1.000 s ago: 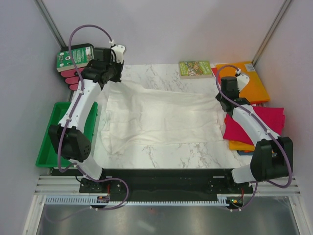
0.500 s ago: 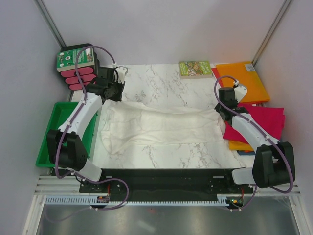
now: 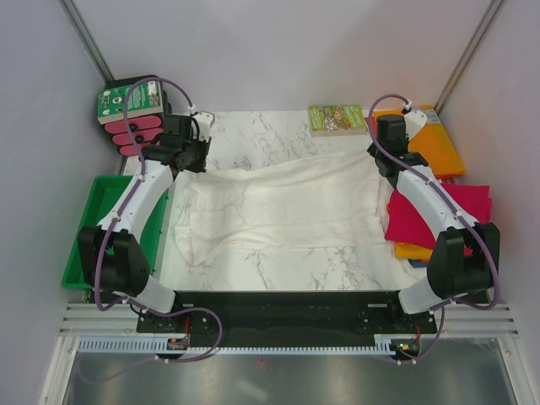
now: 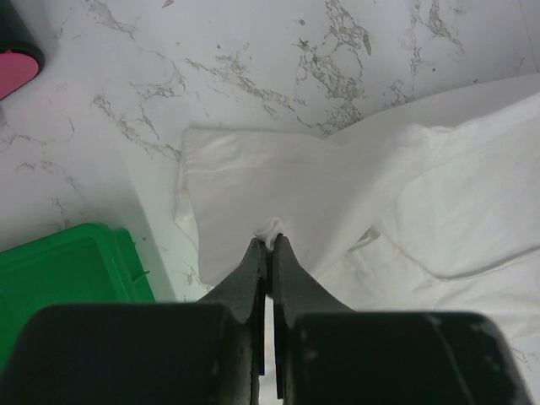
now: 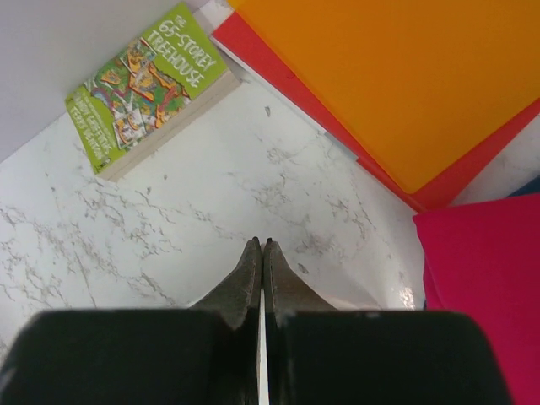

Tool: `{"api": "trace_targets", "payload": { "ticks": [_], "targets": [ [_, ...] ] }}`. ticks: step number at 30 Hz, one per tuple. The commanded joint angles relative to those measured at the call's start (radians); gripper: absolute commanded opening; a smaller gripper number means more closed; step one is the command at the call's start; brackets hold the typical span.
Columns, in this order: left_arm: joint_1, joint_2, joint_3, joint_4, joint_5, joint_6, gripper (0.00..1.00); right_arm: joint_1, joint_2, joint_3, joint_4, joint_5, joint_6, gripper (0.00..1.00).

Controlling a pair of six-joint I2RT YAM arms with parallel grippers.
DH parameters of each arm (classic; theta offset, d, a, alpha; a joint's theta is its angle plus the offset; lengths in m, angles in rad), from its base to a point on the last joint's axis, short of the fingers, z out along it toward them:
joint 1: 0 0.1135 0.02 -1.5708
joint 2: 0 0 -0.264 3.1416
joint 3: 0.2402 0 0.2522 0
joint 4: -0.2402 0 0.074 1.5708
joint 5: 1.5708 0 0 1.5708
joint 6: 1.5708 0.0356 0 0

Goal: Fold and stack the t-shirts
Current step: Fold the other side of the tshirt into a rectangle

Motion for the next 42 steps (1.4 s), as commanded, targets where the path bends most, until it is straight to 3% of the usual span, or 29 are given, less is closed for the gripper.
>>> {"api": "trace_targets", "payload": {
  "ticks": [1,10,19,29,42],
  "targets": [
    [0.006,-0.006,0.005,0.041,0.003,-0.039,0.02,0.003,-0.066,-0.132,0.000,0.030,0.009,0.00],
    [0.006,-0.074,-0.109,0.041,0.020,-0.042,0.02,0.003,-0.155,-0.398,0.067,0.028,0.069,0.00],
    [0.008,-0.171,-0.189,0.026,0.038,-0.036,0.02,0.015,-0.119,-0.292,0.046,0.028,0.044,0.00],
    [0.008,-0.205,-0.294,-0.043,0.118,-0.004,0.02,0.049,-0.214,-0.520,0.031,0.013,0.105,0.00],
    [0.008,-0.142,-0.291,-0.143,0.188,0.052,0.02,0.047,-0.176,-0.519,0.002,0.027,0.115,0.00]
  ]
}}
